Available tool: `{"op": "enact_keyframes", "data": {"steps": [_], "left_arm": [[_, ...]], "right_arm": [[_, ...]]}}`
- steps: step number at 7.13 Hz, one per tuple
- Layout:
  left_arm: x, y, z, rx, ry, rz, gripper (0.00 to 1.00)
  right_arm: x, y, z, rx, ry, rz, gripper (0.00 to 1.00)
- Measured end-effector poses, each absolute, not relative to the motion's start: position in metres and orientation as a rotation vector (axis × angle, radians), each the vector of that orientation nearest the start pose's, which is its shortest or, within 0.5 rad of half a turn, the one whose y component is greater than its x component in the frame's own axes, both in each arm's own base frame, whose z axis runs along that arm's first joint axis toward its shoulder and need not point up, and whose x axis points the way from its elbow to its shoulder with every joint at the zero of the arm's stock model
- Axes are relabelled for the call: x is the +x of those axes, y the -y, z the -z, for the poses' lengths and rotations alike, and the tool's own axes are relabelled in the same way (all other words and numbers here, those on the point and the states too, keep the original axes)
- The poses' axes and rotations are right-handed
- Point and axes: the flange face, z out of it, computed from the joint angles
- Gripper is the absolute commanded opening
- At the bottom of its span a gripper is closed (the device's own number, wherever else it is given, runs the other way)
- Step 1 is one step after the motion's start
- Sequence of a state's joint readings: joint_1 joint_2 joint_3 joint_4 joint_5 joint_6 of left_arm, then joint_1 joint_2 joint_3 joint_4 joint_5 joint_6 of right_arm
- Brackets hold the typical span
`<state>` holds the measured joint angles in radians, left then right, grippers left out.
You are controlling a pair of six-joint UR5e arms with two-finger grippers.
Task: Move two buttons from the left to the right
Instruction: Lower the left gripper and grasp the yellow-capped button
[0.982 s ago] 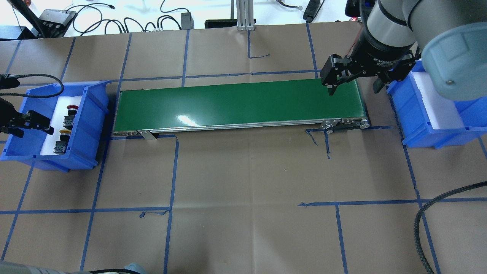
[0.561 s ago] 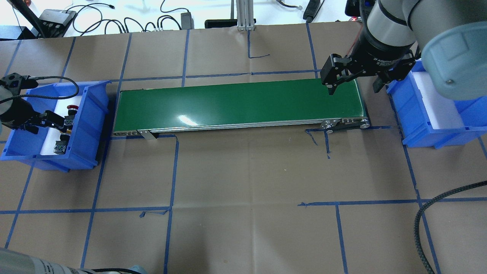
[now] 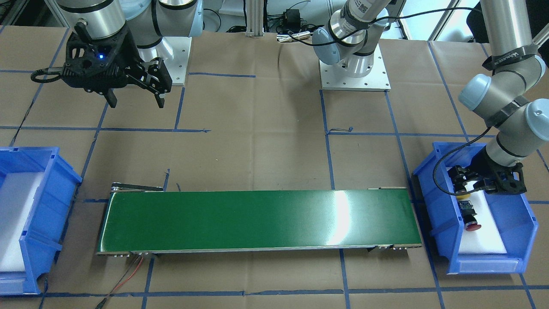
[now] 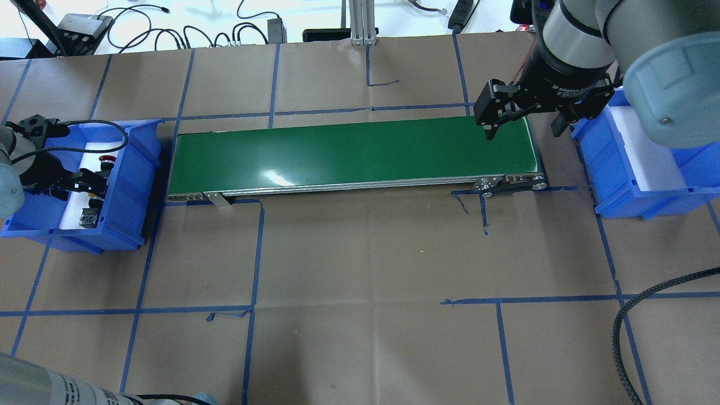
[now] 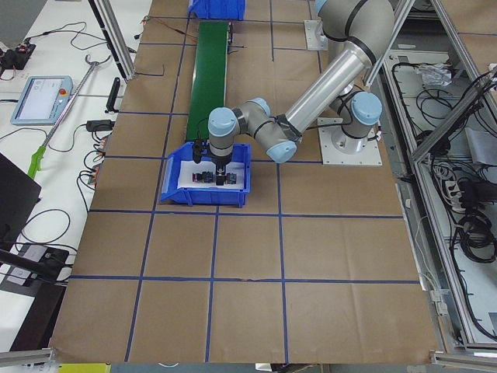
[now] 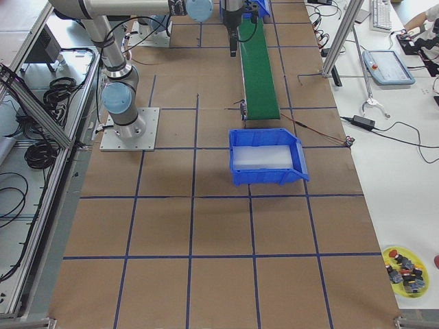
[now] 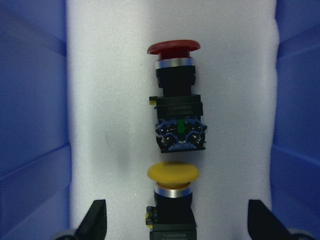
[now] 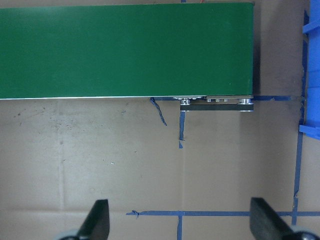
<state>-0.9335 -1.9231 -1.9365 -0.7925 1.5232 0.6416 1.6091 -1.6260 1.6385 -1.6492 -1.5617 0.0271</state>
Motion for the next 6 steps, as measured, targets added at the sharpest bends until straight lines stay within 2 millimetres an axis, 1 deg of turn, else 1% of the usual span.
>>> {"op": "enact_keyframes", "data": {"steps": [1, 2, 3, 4, 5, 6], "left_arm": [[0.2145, 0.5192, -0.2056, 0.005, -3.142, 0.118, 0.9], [0.2147, 0.5171, -0.2034, -0.001, -3.143, 0.114, 0.69], [0.2146, 0.5159, -0.2025, -0.004, -3.143, 0.112, 0.41], [0.215, 0.5159, -0.2033, -0.006, -3.141, 0.114, 0.19], [0.2158, 0.5166, -0.2055, -0.01, -3.137, 0.119, 0.08], [0.2173, 0.5174, -0.2094, -0.014, -3.127, 0.123, 0.05]], "right_arm": [[0.1523, 0.4691, -0.4887, -0.018, -3.129, 0.1, 1.0], [0.1523, 0.469, -0.4884, -0.017, -3.129, 0.099, 1.0], [0.1523, 0.469, -0.4881, -0.017, -3.129, 0.098, 1.0], [0.1523, 0.469, -0.4881, -0.017, -3.129, 0.098, 1.0], [0.1523, 0.4691, -0.4883, -0.017, -3.129, 0.1, 1.0], [0.1523, 0.4693, -0.4892, -0.017, -3.129, 0.104, 1.0]]}}
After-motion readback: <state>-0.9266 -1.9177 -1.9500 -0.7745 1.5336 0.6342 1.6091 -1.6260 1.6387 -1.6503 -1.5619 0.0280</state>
